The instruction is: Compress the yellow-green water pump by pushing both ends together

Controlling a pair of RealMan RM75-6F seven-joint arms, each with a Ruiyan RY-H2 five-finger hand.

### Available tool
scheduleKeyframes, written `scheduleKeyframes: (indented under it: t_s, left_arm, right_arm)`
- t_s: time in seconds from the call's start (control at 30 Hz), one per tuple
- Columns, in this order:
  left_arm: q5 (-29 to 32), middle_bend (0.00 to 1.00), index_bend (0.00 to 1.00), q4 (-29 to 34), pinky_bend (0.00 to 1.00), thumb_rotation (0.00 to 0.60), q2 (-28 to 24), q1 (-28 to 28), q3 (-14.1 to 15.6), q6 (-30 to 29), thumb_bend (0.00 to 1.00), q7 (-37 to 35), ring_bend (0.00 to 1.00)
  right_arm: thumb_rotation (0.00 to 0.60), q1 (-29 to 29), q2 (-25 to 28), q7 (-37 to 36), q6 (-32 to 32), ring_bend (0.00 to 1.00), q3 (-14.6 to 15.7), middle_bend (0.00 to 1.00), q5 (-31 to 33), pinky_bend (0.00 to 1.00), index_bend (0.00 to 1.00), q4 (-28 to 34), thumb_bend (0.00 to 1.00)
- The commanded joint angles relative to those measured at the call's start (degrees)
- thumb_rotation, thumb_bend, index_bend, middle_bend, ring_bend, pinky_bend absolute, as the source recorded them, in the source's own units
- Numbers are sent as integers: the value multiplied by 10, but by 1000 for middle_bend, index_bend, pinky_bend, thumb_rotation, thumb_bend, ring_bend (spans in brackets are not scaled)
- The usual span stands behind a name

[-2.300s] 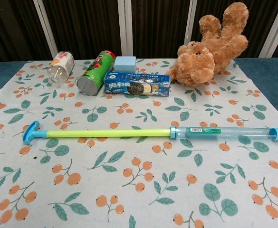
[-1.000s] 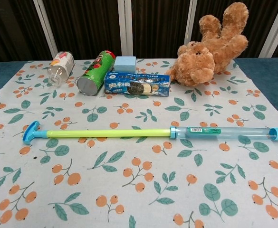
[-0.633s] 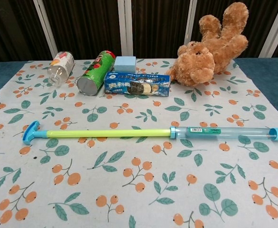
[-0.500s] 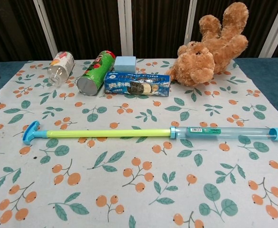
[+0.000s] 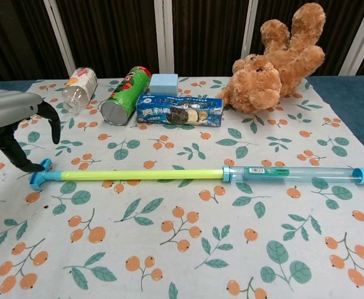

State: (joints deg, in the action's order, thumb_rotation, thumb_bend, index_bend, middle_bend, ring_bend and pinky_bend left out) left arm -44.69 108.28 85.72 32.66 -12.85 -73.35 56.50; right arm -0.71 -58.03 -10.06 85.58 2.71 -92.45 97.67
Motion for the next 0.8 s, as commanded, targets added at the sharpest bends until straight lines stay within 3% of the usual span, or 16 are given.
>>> scheduleKeyframes:
  t_s: [0.03,0.8]
  left_arm:
    - [22,176,433,-22,184,600,17,15,-6,-10,271,10,58]
    - [104,176,467,-166,184,600,102,68,8,11,347,3,58]
  right_arm:
    - [600,0,1,-2,-1,0,0,0,0,0,0,0,331]
    - [600,2,0,-5,-1,0,1,0,1,0,0,2,330]
